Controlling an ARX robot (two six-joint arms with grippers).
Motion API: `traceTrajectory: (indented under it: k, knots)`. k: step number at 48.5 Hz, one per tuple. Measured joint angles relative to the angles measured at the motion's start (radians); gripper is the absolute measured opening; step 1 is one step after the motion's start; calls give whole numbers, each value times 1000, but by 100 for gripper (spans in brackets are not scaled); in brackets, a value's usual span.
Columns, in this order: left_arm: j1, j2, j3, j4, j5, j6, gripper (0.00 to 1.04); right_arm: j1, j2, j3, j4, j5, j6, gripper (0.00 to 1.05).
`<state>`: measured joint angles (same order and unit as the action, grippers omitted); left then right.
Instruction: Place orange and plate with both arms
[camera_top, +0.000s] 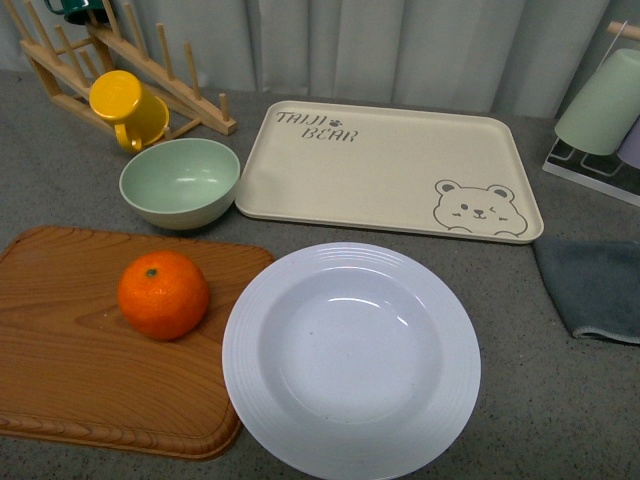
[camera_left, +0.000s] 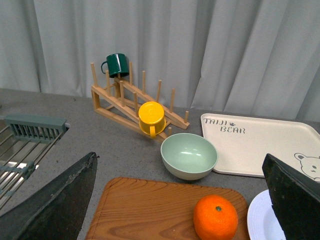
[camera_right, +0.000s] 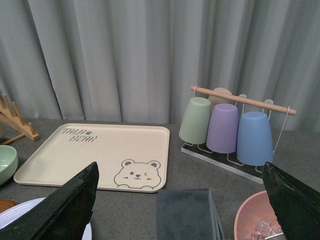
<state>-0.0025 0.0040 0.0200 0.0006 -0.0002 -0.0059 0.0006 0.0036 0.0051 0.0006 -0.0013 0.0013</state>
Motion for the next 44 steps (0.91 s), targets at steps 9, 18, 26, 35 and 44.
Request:
traceTrajectory:
  k: [9, 18, 26, 35, 44]
  knots:
    - [0, 0, 0, 0, 0, 0, 98, 0, 0, 0, 0, 0, 0, 96]
    - [0, 0, 0, 0, 0, 0, 98, 0, 0, 0, 0, 0, 0, 96]
    - [0, 0, 0, 0, 0, 0, 98, 0, 0, 0, 0, 0, 0, 96]
    - [-83, 51, 1, -8, -321, -58, 98, 0, 0, 0, 0, 0, 0, 96]
    - [-12, 268, 3, 79, -357, -140, 98, 0, 0, 0, 0, -1, 0, 96]
